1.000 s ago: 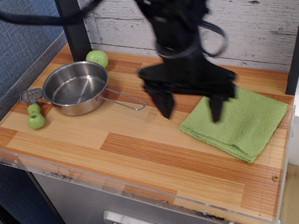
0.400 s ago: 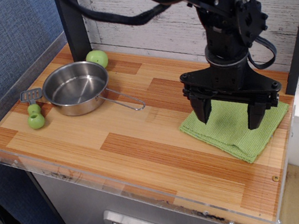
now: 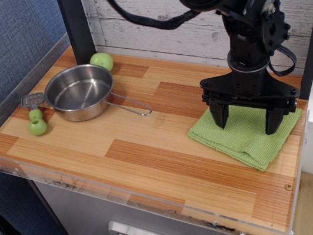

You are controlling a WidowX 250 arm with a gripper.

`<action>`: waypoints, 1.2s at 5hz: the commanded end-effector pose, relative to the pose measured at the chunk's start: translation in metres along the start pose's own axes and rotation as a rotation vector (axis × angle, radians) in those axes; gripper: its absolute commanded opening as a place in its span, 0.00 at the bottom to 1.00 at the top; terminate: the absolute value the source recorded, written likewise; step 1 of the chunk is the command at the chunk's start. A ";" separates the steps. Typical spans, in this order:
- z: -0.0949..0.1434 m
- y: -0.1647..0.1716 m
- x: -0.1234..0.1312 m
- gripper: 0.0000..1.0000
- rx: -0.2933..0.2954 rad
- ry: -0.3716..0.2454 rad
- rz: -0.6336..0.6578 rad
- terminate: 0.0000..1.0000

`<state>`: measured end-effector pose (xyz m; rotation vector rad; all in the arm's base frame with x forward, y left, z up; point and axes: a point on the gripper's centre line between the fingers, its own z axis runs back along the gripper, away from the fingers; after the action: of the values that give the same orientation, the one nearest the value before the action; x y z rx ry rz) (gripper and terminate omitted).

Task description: Move the towel next to the pan.

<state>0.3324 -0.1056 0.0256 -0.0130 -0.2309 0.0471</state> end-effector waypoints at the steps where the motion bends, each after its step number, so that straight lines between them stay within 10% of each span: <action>1: -0.002 0.005 0.015 1.00 0.005 -0.030 0.021 0.00; 6: -0.016 0.072 0.028 1.00 0.082 -0.022 0.148 0.00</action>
<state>0.3665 -0.0448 0.0113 0.0444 -0.2357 0.1888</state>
